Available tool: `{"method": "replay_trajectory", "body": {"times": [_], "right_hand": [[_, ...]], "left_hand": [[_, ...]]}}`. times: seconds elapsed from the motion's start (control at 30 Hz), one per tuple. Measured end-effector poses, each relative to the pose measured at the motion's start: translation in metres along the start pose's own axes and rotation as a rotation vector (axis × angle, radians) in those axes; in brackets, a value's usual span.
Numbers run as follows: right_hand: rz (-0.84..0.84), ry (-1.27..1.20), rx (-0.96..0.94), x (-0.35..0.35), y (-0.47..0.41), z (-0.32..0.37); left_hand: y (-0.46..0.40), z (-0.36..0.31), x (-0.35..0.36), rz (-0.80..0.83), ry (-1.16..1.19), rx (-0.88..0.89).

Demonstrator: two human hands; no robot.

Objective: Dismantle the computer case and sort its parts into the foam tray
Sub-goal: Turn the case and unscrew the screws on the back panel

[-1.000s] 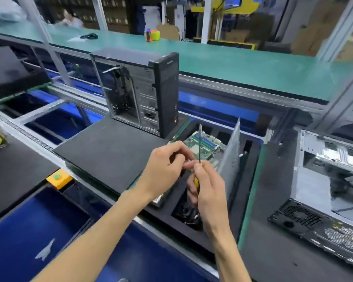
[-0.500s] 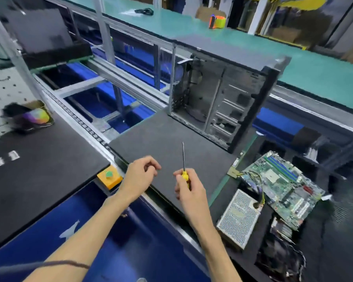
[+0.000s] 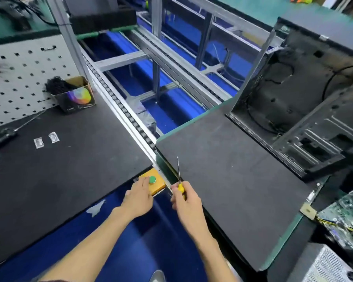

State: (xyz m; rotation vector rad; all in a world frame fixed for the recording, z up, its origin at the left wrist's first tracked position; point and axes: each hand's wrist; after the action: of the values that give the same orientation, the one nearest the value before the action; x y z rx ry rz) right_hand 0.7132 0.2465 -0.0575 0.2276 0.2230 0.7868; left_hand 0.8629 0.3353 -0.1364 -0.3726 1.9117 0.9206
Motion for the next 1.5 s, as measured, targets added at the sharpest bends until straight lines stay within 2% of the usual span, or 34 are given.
{"method": "replay_trajectory", "body": {"times": [0.17, 0.3, 0.5, 0.53, 0.6, 0.7, 0.8, 0.9, 1.03, 1.27, 1.33, 1.5], "right_hand": [[0.022, -0.013, 0.017, 0.005, -0.006, 0.003], [0.019, -0.016, 0.013, 0.007, -0.010, 0.008], [0.019, -0.034, -0.018, 0.011, -0.005, 0.017], [0.019, -0.039, -0.031, 0.010, -0.003, 0.020], [0.006, -0.054, -0.059, 0.004, 0.003, 0.025], [-0.039, -0.092, -0.086, -0.010, 0.013, 0.035], [-0.130, -0.080, -0.121, -0.033, 0.024, 0.043], [-0.255, -0.051, -0.157, -0.063, 0.042, 0.047], [-0.444, -0.029, -0.201, -0.115, 0.080, 0.045], [-0.605, -0.036, -0.212, -0.193, 0.166, 0.026], [-0.628, -0.046, -0.228, -0.209, 0.193, 0.022], [-0.639, -0.044, -0.296, -0.248, 0.262, 0.013]], "left_hand": [[-0.006, 0.006, 0.005, -0.104, -0.096, 0.039], [-0.004, 0.010, 0.006, -0.131, -0.272, 0.048], [-0.015, -0.011, -0.030, 0.037, -0.373, -0.037], [-0.013, -0.018, -0.036, 0.011, -0.359, -0.062], [-0.007, -0.032, -0.048, -0.145, -0.317, -0.064], [0.008, -0.062, -0.066, -0.411, -0.080, 0.091], [0.025, -0.103, -0.085, -0.495, 0.111, 0.260], [0.043, -0.149, -0.093, -0.494, 0.163, 0.401], [0.071, -0.212, -0.085, -0.404, 0.191, 0.535], [0.142, -0.300, -0.037, -0.230, 0.328, 0.734], [0.164, -0.320, -0.026, -0.241, 0.395, 0.787], [0.222, -0.362, -0.009, -0.400, 0.572, 0.907]]}}
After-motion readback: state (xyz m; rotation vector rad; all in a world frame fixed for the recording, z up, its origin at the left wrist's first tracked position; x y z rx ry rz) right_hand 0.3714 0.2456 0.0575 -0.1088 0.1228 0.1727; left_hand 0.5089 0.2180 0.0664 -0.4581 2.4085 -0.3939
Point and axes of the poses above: each hand's wrist, its own y-axis away from the middle knuckle, its own x-axis out of the palm, z = x × y, and after that the axes turned 7 degrees about -y, right-handed
